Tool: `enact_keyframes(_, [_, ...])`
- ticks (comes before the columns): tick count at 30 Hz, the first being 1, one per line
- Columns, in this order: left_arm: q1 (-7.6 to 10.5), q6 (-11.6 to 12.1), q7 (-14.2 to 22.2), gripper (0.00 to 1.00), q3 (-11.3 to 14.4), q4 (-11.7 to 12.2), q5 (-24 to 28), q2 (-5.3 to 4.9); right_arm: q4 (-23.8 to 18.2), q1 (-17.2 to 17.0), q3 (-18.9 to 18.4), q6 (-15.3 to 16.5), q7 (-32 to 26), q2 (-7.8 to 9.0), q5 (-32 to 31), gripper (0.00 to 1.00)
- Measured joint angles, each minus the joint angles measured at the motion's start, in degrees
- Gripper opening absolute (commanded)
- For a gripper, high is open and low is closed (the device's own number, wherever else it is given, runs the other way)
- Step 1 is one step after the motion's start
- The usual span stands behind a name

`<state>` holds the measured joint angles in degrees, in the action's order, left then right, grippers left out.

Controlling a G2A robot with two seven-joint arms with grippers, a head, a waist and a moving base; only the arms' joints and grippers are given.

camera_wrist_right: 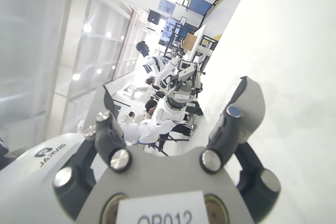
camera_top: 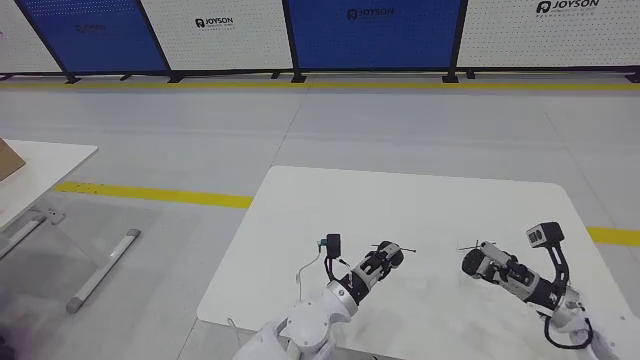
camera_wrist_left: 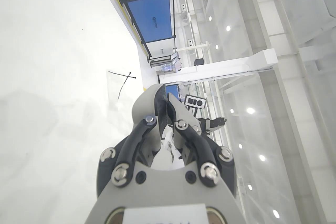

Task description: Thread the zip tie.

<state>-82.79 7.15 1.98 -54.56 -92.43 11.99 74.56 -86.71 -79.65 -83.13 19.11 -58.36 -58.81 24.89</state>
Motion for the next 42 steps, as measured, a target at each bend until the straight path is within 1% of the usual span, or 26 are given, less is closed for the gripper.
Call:
enact_keyframes(2, [0.0,0.0,0.0,0.0,0.0,0.0,0.0,0.0,-1.3,0.1,-2.4,-2.3,-2.5,0.68,-2.5,1.0])
enact_keyframes(3, [0.0,0.0,0.0,0.0,0.0,0.0,0.0,0.0,-2.1,0.6,-3.7,-4.7,-3.7,1.1,-4.2,1.0])
enact_keyframes(5, [0.0,0.0,0.0,0.0,0.0,0.0,0.0,0.0,-3.7,1.7,-4.6,-8.3,-5.5,1.65,-8.0,1.0])
enact_keyframes(6, [0.0,0.0,0.0,0.0,0.0,0.0,0.0,0.0,-4.4,2.7,-4.6,-10.6,-6.9,1.88,-10.1,1.0])
enact_keyframes(8, [0.0,0.0,0.0,0.0,0.0,0.0,0.0,0.0,-4.9,4.5,-3.5,-13.8,-9.0,2.13,-13.0,1.0])
enact_keyframes(9, [0.0,0.0,0.0,0.0,0.0,0.0,0.0,0.0,-4.8,5.8,-2.4,-15.7,-10.1,2.18,-14.6,1.0])
enact_keyframes(12, [0.0,0.0,0.0,0.0,0.0,0.0,0.0,0.0,-3.0,9.3,0.8,-19.5,-10.8,2.07,-17.6,1.0])
enact_keyframes(23, [0.0,0.0,0.0,0.0,0.0,0.0,0.0,0.0,-2.9,9.3,0.8,-19.6,-10.6,2.06,-17.7,1.0])
enact_keyframes(26, [0.0,0.0,0.0,0.0,0.0,0.0,0.0,0.0,-4.4,8.8,1.0,-18.7,-9.2,2.32,-21.1,1.0])
enact_keyframes(29, [0.0,0.0,0.0,0.0,0.0,0.0,0.0,0.0,-5.4,9.2,0.2,-19.7,-11.5,3.01,-26.0,1.0])
enact_keyframes(32, [0.0,0.0,0.0,0.0,0.0,0.0,0.0,0.0,-5.9,11.1,0.3,-22.2,-15.1,3.73,-32.1,1.0])
enact_keyframes(34, [0.0,0.0,0.0,0.0,0.0,0.0,0.0,0.0,-5.7,13.1,1.7,-24.7,-17.7,3.98,-36.1,1.0])
enact_keyframes(36, [0.0,0.0,0.0,0.0,0.0,0.0,0.0,0.0,-5.0,15.7,3.9,-26.3,-19.9,3.98,-38.9,1.0])
enact_keyframes(39, [0.0,0.0,0.0,0.0,0.0,0.0,0.0,0.0,-2.5,20.0,7.5,-27.9,-21.2,3.6,-40.9,1.0])
enact_keyframes(41, [0.0,0.0,0.0,0.0,0.0,0.0,0.0,0.0,-0.4,22.3,9.8,-28.3,-21.3,3.26,-40.8,1.0])
enact_keyframes(42, [0.0,0.0,0.0,0.0,0.0,0.0,0.0,0.0,1.3,23.7,11.6,-28.3,-21.3,3.04,-40.4,1.0])
